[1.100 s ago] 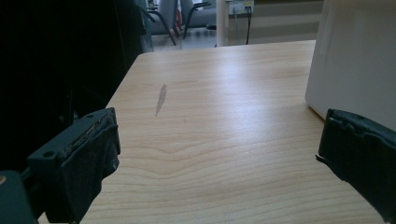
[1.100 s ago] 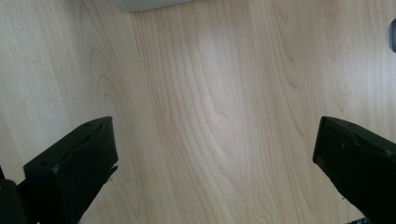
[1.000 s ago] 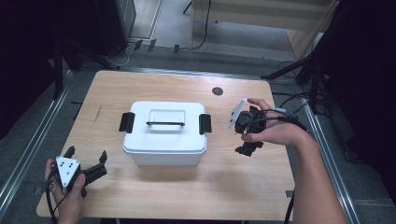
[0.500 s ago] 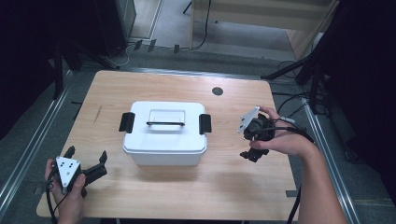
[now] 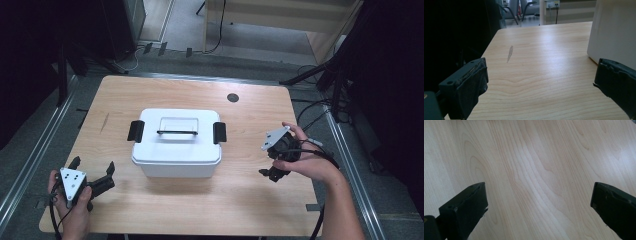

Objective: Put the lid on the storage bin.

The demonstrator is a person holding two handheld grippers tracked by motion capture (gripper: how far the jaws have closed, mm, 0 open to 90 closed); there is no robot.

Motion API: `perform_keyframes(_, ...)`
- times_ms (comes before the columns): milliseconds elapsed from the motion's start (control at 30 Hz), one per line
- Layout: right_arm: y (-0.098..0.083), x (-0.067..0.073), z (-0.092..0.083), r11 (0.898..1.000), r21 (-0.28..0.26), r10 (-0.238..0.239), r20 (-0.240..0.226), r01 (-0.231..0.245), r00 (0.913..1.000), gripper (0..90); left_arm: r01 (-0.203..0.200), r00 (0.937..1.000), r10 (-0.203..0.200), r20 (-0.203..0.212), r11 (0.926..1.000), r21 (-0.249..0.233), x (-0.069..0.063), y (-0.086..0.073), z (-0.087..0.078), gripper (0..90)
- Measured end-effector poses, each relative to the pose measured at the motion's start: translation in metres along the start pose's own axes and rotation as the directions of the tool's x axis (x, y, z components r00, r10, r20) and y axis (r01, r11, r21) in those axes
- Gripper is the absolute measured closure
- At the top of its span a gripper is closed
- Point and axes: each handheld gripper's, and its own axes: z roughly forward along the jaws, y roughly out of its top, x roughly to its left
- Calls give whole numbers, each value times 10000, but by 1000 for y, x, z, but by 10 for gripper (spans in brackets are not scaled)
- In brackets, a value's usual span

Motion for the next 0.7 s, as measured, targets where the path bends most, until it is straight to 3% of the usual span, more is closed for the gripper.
perform_keyframes(267, -26, 3, 9, 9957, -452, 820, 109, -814, 9966, 3, -6, 10000, 6, 21, 10000, 14, 0, 0, 0, 0)
perform_keyframes(700, -67, 10, 23, 9784, -1011, 1831, 203, -1802, 9829, 3, 14, 10000, -14, 64, 10000, -1, 1, 0, 0, 0)
